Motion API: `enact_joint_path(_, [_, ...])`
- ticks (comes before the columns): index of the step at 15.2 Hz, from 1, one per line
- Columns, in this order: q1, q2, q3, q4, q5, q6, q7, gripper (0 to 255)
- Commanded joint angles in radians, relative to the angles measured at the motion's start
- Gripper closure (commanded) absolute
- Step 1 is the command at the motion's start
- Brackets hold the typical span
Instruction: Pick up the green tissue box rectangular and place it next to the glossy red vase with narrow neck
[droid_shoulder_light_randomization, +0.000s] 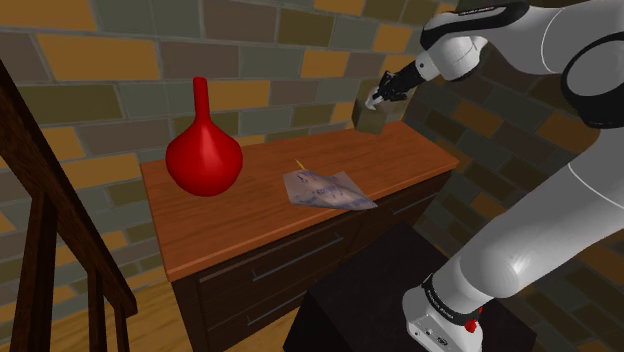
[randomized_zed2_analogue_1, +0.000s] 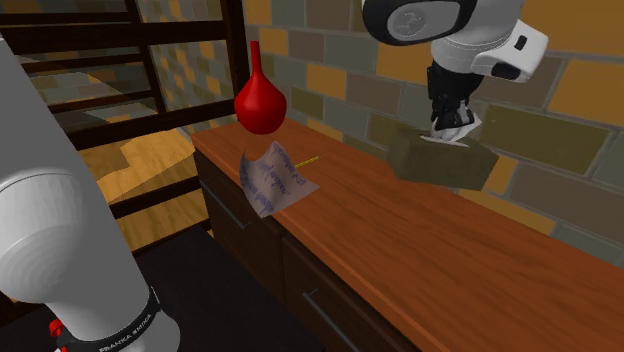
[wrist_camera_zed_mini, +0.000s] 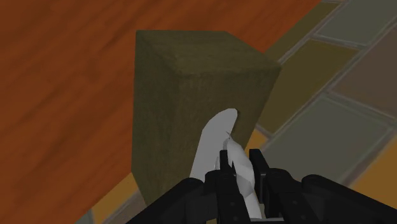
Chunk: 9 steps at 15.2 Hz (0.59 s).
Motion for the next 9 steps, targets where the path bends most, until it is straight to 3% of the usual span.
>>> enact_joint_path(1, [-0.001,-0.014,0.003,0.014,-0.019,-0.017,0.022,255])
enact_joint_path(9, [-0.006,-0.036,0.006,0.092,-0.071,-0.097,0.093,255])
